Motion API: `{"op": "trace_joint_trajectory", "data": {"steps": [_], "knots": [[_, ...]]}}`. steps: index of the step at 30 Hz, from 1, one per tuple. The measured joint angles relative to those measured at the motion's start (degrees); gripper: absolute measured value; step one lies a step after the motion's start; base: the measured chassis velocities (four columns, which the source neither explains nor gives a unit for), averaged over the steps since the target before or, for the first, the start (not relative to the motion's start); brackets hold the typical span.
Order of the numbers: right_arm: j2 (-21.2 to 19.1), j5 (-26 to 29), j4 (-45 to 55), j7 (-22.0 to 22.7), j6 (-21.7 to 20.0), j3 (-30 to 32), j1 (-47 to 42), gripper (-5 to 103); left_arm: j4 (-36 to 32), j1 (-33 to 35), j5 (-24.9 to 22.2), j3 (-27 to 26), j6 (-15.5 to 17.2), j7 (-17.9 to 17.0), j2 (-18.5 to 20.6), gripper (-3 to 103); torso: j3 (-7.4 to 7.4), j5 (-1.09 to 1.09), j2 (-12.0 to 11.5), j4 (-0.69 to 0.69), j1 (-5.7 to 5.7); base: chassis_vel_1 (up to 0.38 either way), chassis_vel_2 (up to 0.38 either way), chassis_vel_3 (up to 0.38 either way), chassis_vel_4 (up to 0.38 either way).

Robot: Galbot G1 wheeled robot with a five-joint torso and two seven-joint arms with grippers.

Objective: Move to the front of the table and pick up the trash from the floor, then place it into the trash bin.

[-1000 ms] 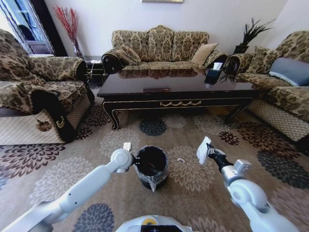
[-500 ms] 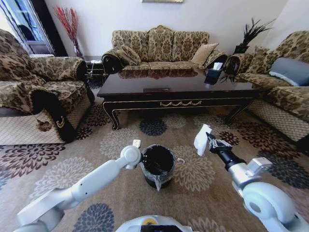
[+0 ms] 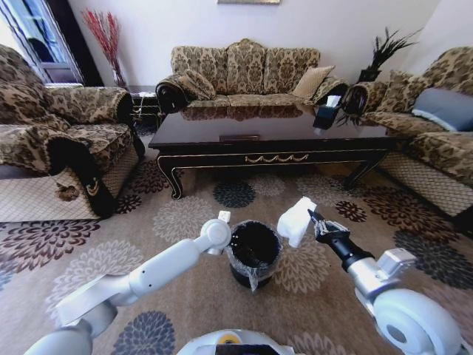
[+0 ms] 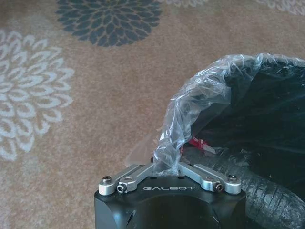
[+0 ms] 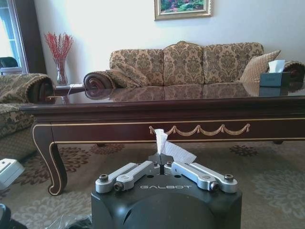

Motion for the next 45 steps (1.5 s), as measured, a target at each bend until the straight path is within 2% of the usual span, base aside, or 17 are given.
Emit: {"op": "trace_joint_trajectory", "data": {"steps": [6, 20, 30, 33, 37, 40, 43, 44, 45], "knots": [[0.0, -3.0, -0.1, -1.1, 1.2, 0.4, -1.2, 0, 2.9, -0.8, 0.2, 1.2, 0.0, -0.1, -2.6, 0, 0.0, 0.0, 0.0, 0.01, 0.0, 0.0, 0.0, 0.0, 0.0], [-1.4, -1.6, -0.2, -3.1, 2.3, -0.6, -1.5, 0, 9.7, -2.7, 1.0, 3.2, 0.4, 0.2, -11.2, 0, 0.0, 0.0, 0.0, 0.0, 0.0, 0.0, 0.0, 0.0, 0.0], [-1.8, -0.9, -0.3, -3.5, 1.6, -1.8, -1.3, 0, 9.5, -3.5, 0.7, 3.9, 0.4, 0.2, -11.5, 0, 0.0, 0.0, 0.0, 0.01, 0.0, 0.0, 0.0, 0.0, 0.0], [-1.9, -1.0, -0.3, -3.7, 1.5, -1.9, -1.4, -3, 9.5, -3.8, 0.6, 3.9, 0.4, 0.2, -11.6, 0, 0.0, 0.0, 0.0, 0.01, 0.0, 0.0, 0.0, 0.0, 0.0], [-1.7, -1.5, -0.3, -5.1, 1.5, -2.2, -2.4, 14, 9.8, -4.5, 0.5, 4.5, 0.4, 0.2, -12.1, 0, 0.0, -0.01, 0.0, 0.0, 0.0, 0.0, 0.0, 0.0, 0.0], [-1.6, -2.7, -0.3, -6.2, 1.8, -2.4, -2.8, 19, 9.8, -4.7, 0.5, 4.9, 0.3, 0.2, -12.2, 0, 0.0, 0.0, 0.0, 0.0, 0.0, 0.0, 0.0, 0.0, 0.0], [-1.3, -4.8, -0.3, -6.7, 2.1, -2.6, -3.1, 35, 9.8, -4.7, 0.5, 5.0, 0.3, 0.2, -12.5, 0, 0.0, -0.01, 0.0, 0.0, 0.0, 0.0, 0.0, 0.0, 0.0], [-1.3, -4.8, -0.3, -6.7, 2.1, -2.6, -3.1, 35, 9.8, -4.7, 0.5, 5.0, 0.3, 0.2, -12.5, 0, 0.0, -0.01, 0.0, 0.0, 0.0, 0.0, 0.0, 0.0, 0.0], [-1.1, -5.0, -0.3, -6.6, 2.1, -2.6, -3.3, 41, 9.8, -4.7, 0.6, 5.0, 0.3, 0.2, -12.5, 0, 0.0, -0.01, 0.0, 0.0, 0.0, 0.0, 0.0, 0.0, 0.0]]}}
